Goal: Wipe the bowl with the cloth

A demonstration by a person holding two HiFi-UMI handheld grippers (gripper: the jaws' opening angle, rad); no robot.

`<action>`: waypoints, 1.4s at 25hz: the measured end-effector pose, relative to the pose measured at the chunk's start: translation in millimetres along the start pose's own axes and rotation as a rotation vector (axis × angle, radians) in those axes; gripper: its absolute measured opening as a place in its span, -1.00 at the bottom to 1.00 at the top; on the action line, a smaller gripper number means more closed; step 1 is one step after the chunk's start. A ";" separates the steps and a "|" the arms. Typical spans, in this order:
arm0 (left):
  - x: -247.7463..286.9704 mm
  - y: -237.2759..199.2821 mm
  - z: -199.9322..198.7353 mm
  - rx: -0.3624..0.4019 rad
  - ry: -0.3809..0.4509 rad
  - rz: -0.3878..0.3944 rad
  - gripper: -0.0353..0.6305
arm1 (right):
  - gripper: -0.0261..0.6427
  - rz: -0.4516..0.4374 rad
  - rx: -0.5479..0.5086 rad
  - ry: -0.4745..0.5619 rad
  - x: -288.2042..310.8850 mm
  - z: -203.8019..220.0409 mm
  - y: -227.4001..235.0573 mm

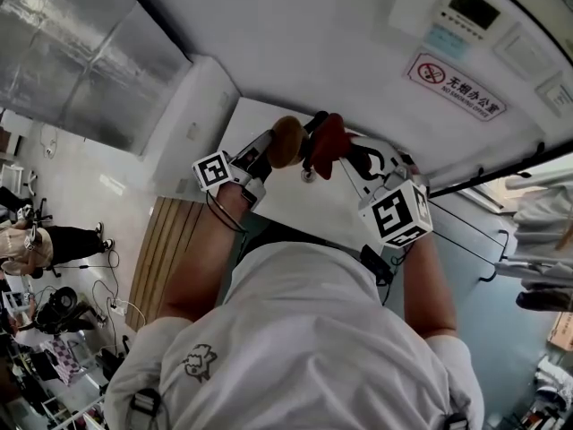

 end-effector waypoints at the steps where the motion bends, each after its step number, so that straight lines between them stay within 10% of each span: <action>1: 2.3 4.8 3.2 -0.022 0.006 0.030 -0.83 | -0.77 -0.020 -0.001 0.001 3.7 -0.7 -6.0; 12: 15.2 48.0 26.1 -0.099 -0.024 0.293 -0.84 | -0.77 -0.103 0.105 0.128 12.5 -21.0 -12.1; 21: 17.9 93.7 17.0 -0.091 0.044 0.542 -0.83 | -0.77 -0.207 0.401 0.182 28.7 -0.4 2.7; 27: 24.8 103.7 0.1 -0.109 0.140 0.534 -0.83 | -0.77 -0.254 0.494 0.159 43.6 14.0 -10.0; 35: 26.4 89.7 -22.1 -0.046 0.271 0.325 -0.82 | -0.77 -0.305 0.589 0.159 51.5 17.4 -42.5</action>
Point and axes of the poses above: the fingertips, and each gripper's own axes: x forward along the fingers, y to its right, z out of its underside, the point moved 6 cm from there along -x, backward along the fingers, and after that the axes turned 15 degrees about x, right-handed, at the moved point
